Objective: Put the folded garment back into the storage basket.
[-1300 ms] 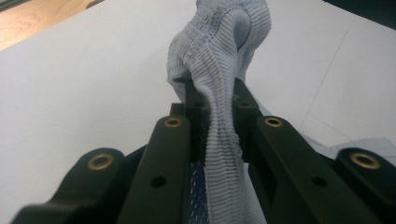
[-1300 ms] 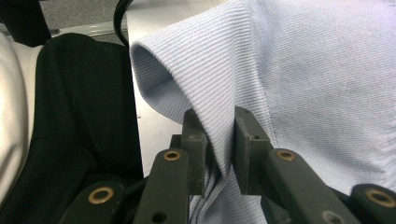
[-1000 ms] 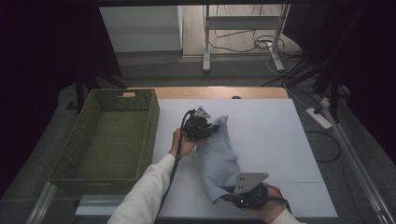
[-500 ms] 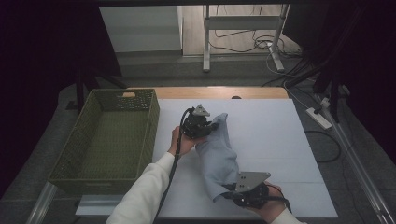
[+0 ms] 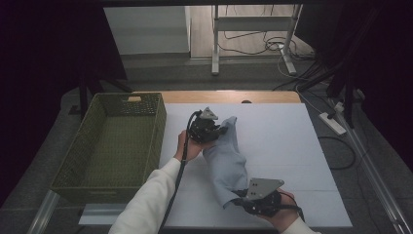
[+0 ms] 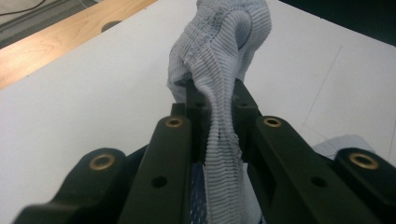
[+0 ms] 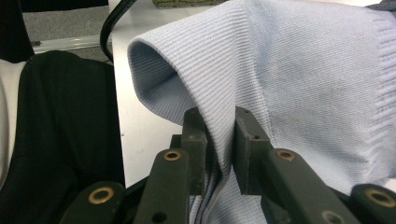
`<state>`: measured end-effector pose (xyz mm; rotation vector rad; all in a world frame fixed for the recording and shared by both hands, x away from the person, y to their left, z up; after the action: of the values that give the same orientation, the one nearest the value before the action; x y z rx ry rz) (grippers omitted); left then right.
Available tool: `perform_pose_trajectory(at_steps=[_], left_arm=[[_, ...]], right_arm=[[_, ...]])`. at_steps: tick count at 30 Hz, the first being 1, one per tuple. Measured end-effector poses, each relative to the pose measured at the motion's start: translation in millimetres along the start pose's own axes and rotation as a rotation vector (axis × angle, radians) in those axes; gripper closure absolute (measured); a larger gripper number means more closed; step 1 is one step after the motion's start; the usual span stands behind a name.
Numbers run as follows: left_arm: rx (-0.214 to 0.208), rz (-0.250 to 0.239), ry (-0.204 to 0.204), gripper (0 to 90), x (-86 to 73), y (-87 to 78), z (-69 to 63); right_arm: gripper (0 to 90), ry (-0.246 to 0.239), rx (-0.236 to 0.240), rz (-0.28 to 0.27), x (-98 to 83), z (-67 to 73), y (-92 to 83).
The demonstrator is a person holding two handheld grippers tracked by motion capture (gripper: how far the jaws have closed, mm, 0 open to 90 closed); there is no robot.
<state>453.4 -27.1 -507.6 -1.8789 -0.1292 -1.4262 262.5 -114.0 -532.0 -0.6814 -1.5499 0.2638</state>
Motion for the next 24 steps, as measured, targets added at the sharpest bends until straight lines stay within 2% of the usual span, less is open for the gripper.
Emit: perform_pose_trajectory(at_steps=[24], left_arm=[[0.02, -0.033, 0.007, 82.0, 17.5, -16.4, 4.7]], right_arm=[[76.4, -0.022, -0.041, -0.044, 16.3, -8.4, -8.6]])
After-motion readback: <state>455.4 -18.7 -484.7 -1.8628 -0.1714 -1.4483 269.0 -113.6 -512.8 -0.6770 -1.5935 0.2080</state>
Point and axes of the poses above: each handheld gripper's, and its own axes: y roughly forward along the jaws, x roughly out of its top, z roughly to its left, the point moved 10 cm from there along y, roughly forward along the jaws, and after that the axes turned 6 degrees about -z, right-handed, at the moved point
